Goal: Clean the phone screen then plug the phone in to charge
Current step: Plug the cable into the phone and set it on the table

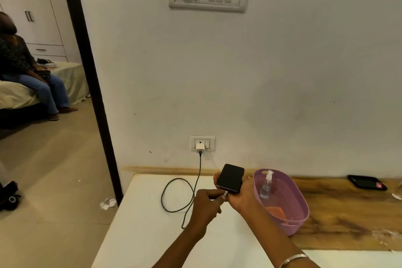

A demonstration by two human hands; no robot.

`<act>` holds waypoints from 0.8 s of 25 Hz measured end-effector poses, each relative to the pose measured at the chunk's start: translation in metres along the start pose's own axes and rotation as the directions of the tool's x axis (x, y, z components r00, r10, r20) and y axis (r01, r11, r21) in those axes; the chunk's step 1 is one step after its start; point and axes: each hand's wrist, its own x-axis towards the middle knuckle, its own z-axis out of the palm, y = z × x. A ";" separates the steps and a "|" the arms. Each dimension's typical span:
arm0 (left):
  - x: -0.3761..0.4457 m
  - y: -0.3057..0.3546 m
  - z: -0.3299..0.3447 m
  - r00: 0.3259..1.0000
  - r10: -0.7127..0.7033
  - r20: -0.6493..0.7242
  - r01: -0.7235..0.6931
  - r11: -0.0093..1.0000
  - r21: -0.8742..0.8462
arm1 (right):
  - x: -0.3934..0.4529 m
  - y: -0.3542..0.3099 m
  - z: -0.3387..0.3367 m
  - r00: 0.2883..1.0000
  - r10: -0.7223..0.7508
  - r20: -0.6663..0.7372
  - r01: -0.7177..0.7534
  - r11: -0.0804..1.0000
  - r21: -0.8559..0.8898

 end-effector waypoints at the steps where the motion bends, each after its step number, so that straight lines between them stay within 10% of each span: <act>1: -0.001 0.004 -0.001 1.000 -0.020 -0.009 0.020 0.999 -0.038 | -0.002 0.000 0.004 1.000 0.005 0.005 -0.005 1.000 0.016; 20: -0.003 0.036 -0.006 0.991 -0.133 0.014 0.133 0.981 -0.140 | -0.026 0.002 0.016 0.997 -0.072 0.026 0.069 0.991 0.110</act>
